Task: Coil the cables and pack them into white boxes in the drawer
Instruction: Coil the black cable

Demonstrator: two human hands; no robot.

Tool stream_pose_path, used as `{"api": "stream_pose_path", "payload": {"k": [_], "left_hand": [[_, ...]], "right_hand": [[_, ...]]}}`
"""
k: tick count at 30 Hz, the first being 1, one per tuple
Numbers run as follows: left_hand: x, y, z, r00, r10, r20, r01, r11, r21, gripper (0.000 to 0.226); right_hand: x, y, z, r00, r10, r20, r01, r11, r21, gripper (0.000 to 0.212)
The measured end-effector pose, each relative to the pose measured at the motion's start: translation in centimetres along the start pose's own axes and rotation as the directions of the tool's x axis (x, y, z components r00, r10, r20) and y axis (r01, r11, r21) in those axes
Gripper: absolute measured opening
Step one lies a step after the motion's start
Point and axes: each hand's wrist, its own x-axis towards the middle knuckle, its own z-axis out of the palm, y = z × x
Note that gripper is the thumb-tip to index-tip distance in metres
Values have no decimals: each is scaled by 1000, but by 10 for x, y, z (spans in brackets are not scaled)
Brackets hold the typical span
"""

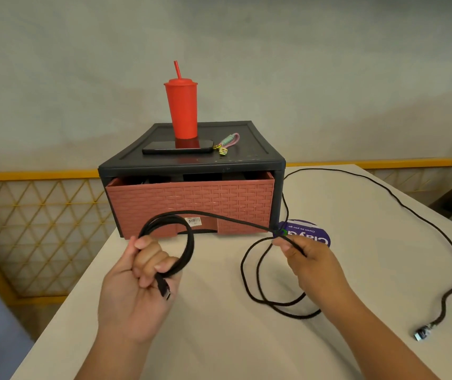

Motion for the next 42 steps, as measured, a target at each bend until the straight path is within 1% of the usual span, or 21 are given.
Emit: {"api": "stream_pose_path", "payload": {"k": [2,3,5,6,8,10,13,16,18,19,20,21,22,23,26,29,32,35,37,39,42], "left_hand": [[-2,4,-3,1000,28,10,-28,1000,5,52],[-4,4,-4,999,50,-17,-50,999,19,50],[-10,4,-5,990,120,-80,-113,990,85,48],[-11,6,-5,985,154,-79,-145,983,110,46],[-10,9,-4,982,186,-45,-179,976,120,42],[-7,12,-4,983,185,-10,-182,977,111,41],[-3,18,-7,978,206,15,-206,969,139,40],[-6,18,3,959,278,-63,-252,930,267,41],[1,10,11,952,304,-34,-285,921,265,44],[2,5,13,938,328,-115,-295,926,237,47],[2,2,14,895,396,-206,-335,901,276,44],[3,-1,17,858,449,-251,-353,869,346,35],[5,-4,21,837,466,-287,-344,856,385,31],[6,-4,23,824,469,-317,-328,852,408,34],[6,-2,28,800,477,-365,-315,850,422,23],[5,-2,30,812,462,-356,-336,870,362,21],[3,-4,34,830,402,-387,-334,914,232,24],[3,-6,38,839,388,-382,-345,922,179,41],[4,-7,39,841,404,-360,-333,911,243,44],[5,-9,39,843,431,-322,-318,882,347,39],[5,-20,40,845,478,-241,-275,774,571,29]], "right_hand": [[-2,3,5,996,-25,88,44,975,-220,18],[-4,4,10,988,-25,152,75,940,-334,18],[-12,7,21,952,18,306,158,827,-539,31],[-17,6,26,922,51,384,204,777,-595,34],[-27,-1,33,854,88,512,300,721,-624,35],[-34,-7,37,785,121,608,354,718,-600,35],[-38,-12,41,724,113,680,427,701,-571,35],[-42,-16,46,687,107,718,481,675,-560,34],[-46,-18,50,664,118,739,495,670,-552,33],[-47,-19,51,655,116,746,499,675,-543,33],[-48,-21,51,651,115,751,496,684,-535,33],[-48,-22,49,650,117,751,485,697,-529,34],[-48,-23,47,658,113,744,469,712,-523,35],[-47,-24,44,674,106,731,448,728,-519,37],[-44,-26,35,767,69,638,364,771,-522,43],[-41,-24,32,835,90,543,289,767,-573,43],[-41,-23,33,829,140,541,275,741,-613,39],[-44,-23,37,801,139,583,318,725,-611,47],[-47,-24,39,761,131,635,358,731,-580,48],[-49,-27,41,725,131,676,380,742,-552,48],[-50,-33,41,697,117,707,397,759,-516,49]]}}
